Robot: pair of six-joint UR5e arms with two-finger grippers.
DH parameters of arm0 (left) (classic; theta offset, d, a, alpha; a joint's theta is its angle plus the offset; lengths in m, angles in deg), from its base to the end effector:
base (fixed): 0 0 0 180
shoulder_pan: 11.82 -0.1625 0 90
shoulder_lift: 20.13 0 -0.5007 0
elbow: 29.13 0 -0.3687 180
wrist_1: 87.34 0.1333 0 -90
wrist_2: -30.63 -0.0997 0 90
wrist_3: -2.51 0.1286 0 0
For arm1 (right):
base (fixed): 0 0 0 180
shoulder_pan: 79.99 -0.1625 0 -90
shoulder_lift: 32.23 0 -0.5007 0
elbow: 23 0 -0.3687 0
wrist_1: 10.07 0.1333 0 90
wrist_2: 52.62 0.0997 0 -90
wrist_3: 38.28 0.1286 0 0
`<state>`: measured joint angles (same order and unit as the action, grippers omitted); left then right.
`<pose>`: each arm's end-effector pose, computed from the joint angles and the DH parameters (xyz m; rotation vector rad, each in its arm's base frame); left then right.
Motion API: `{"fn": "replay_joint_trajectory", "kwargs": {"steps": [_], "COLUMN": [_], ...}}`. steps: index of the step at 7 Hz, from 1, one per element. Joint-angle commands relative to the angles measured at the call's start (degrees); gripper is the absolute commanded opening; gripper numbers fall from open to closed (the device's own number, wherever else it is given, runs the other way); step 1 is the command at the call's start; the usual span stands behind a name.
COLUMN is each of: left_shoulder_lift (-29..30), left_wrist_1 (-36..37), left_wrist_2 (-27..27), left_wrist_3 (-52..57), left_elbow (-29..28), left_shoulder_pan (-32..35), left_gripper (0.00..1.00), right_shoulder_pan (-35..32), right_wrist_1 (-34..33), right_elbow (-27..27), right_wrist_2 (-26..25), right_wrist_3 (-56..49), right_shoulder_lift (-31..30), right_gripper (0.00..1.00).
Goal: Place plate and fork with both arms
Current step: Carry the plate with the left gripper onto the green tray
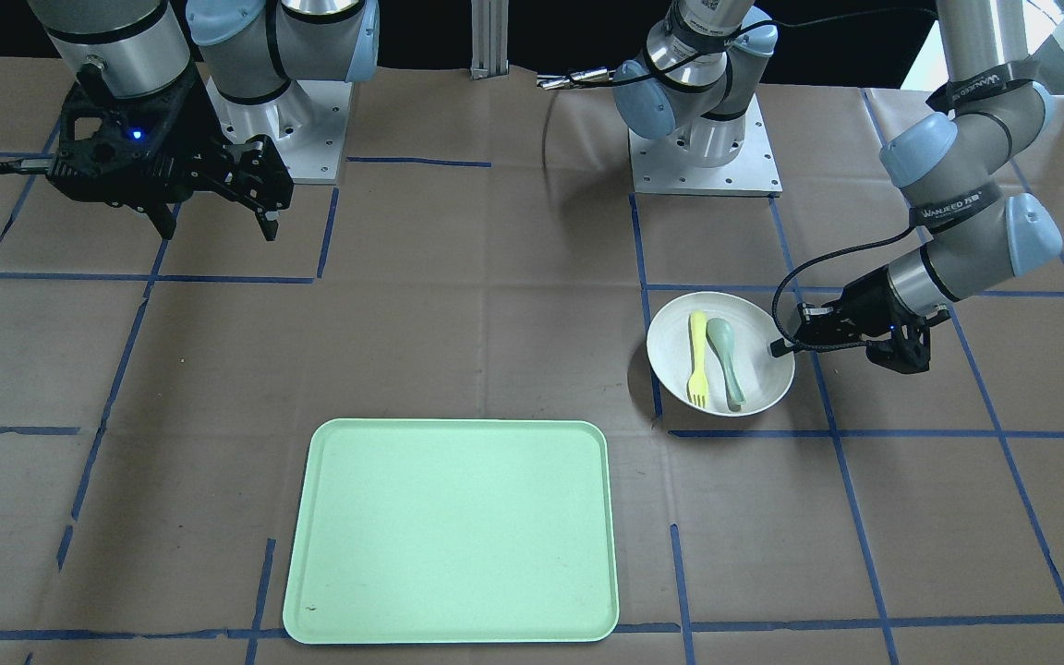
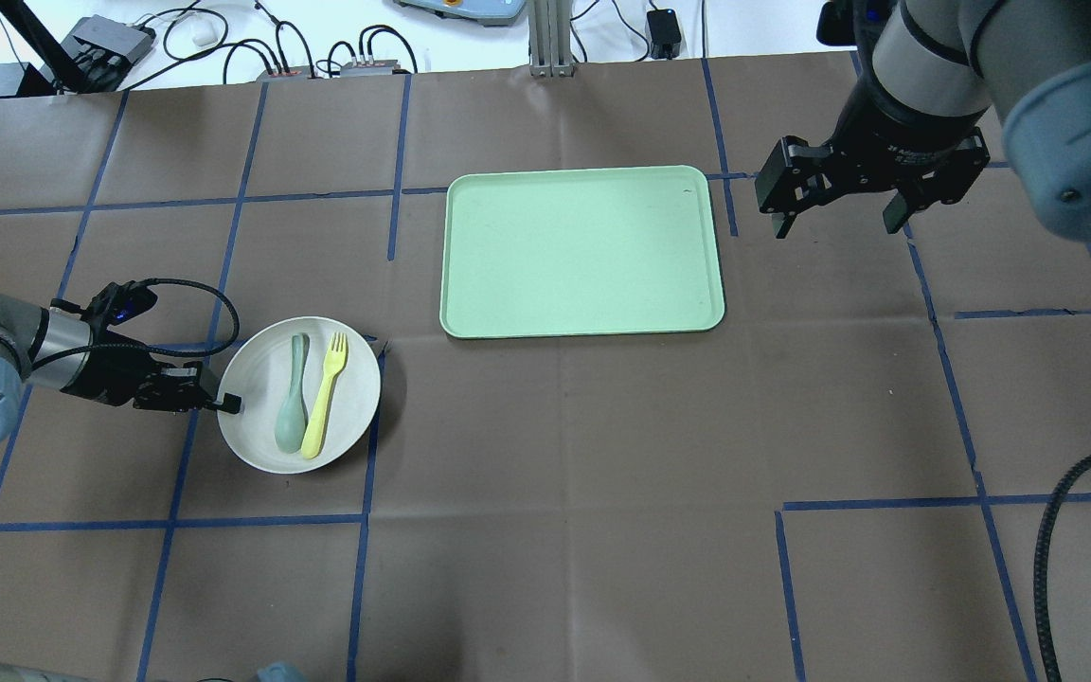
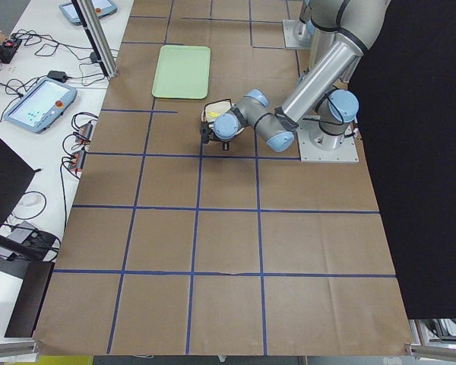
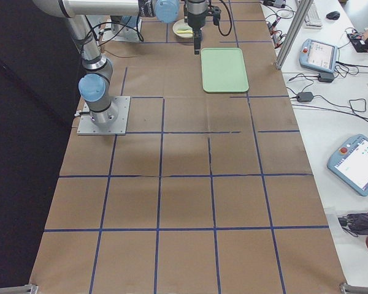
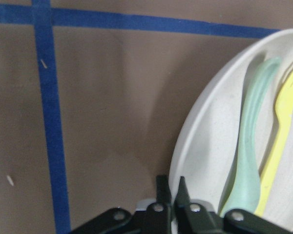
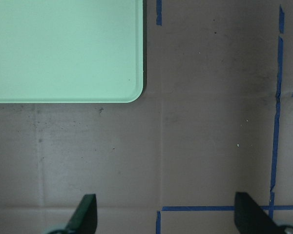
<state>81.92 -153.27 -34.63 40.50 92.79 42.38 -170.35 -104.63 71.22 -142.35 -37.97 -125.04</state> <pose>0.0962 -0.4532 0.2524 0.0502 -2.5941 -0.0224 0.1367 -0.4498 0.5306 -0.0016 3.1354 -0.0862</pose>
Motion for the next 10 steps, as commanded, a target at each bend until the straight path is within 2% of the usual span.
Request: {"fn": "replay_joint_trajectory", "kwargs": {"steps": [1,3,5,6,8,10], "left_shoulder_lift": [-1.4,-0.36,3.57,8.04,18.05,22.92], "left_wrist_1": [0.79,0.8,1.23,2.19,10.87,11.53], "left_wrist_2": [1.45,1.53,1.79,6.23,7.07,6.63], "left_wrist_3": [-10.08,-22.46,-31.19,-33.66,-39.55,-40.54], "left_elbow": [-1.24,-7.62,-14.39,-18.95,-26.96,-33.47], "left_shoulder_pan": [8.66,18.08,25.13,27.85,34.0,37.63], "left_gripper": [0.0,0.0,0.0,0.0,0.0,0.0], "right_shoulder_pan": [0.0,-0.09,0.0,0.0,0.0,0.0], "right_wrist_1": [0.0,0.0,0.0,0.0,0.09,0.09], "right_elbow": [0.0,0.0,0.0,0.09,0.09,0.09], "right_wrist_2": [0.0,0.0,0.0,0.0,0.0,0.0], "right_wrist_3": [-0.04,-0.04,-0.04,-0.04,-0.04,-0.04], "right_shoulder_lift": [0.0,0.0,0.0,0.0,0.0,0.0], "right_gripper": [1.0,1.0,1.0,1.0,1.0,1.0]}}
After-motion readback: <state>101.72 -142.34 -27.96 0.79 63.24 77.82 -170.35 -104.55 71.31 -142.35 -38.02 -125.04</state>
